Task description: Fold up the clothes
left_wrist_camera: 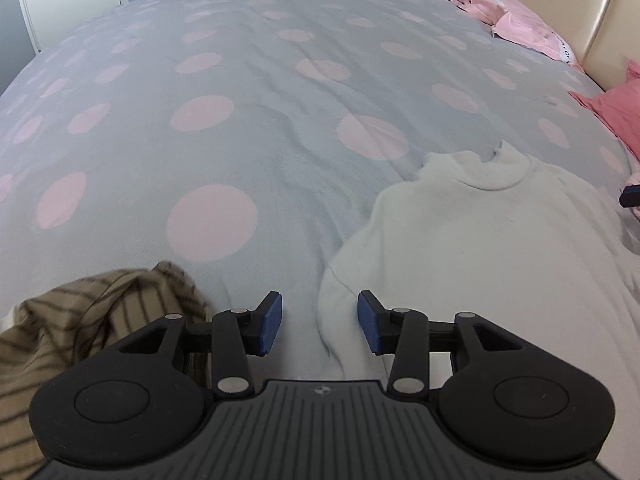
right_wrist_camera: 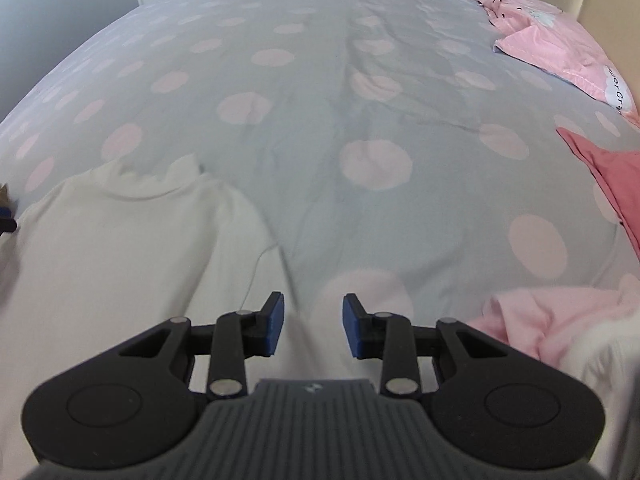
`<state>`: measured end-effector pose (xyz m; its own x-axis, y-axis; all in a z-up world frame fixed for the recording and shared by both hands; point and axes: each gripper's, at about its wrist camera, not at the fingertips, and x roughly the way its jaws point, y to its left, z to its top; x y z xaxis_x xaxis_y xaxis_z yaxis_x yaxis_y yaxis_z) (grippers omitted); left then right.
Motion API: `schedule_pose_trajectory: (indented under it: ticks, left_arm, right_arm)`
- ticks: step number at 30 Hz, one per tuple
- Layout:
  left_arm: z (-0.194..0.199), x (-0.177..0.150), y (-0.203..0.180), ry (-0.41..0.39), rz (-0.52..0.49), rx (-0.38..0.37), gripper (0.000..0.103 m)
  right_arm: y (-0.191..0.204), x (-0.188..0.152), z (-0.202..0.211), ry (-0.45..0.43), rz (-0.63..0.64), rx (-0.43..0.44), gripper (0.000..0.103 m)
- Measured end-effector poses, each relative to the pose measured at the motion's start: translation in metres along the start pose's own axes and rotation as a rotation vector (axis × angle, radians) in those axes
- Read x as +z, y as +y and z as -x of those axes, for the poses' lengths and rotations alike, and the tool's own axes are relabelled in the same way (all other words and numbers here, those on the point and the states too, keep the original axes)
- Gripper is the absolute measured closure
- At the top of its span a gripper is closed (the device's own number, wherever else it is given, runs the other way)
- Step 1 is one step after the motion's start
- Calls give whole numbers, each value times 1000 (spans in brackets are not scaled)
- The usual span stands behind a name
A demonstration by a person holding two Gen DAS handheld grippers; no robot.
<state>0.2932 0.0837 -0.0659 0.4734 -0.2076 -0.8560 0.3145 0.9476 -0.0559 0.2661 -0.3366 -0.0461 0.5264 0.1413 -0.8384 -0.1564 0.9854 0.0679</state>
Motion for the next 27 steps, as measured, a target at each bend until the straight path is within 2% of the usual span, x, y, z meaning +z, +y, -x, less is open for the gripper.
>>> schedule_pose_trajectory:
  ticks: [4,6,10,13,17,18,20,22,27]
  left_arm:
    - [-17,1,0,-1,-11,-32,61]
    - [-20,1,-2,-18,-19,-30,59]
    - [-23,1,-9,-36,-28,-8,59]
    - [-22,1,-13,-36,-36,8,62]
    - [-22,2,-19,-29,-55,14,74]
    - [-22,3,-21,-25,-62,17,76]
    - [-23,4,-24,-16,-69,16,85]
    - [-23,5,-28,-7,-82,24,88]
    - [-23,8,-36,14,-98,54,94]
  right_arm:
    - [-8,5,-25,-19,-64,53,68]
    - [-8,5,-33,-22,-83,91,67]
    - [-1,2,-49,-4,-93,114,67]
    - [6,0,-51,-9,-114,113,65]
    - [15,0,-51,10,-97,118,65]
    - [18,0,-51,13,-86,110,69]
    - [24,0,-50,15,-57,97,83]
    - [30,0,-48,11,-21,73,98]
    - [49,2,-43,-1,101,-33,99]
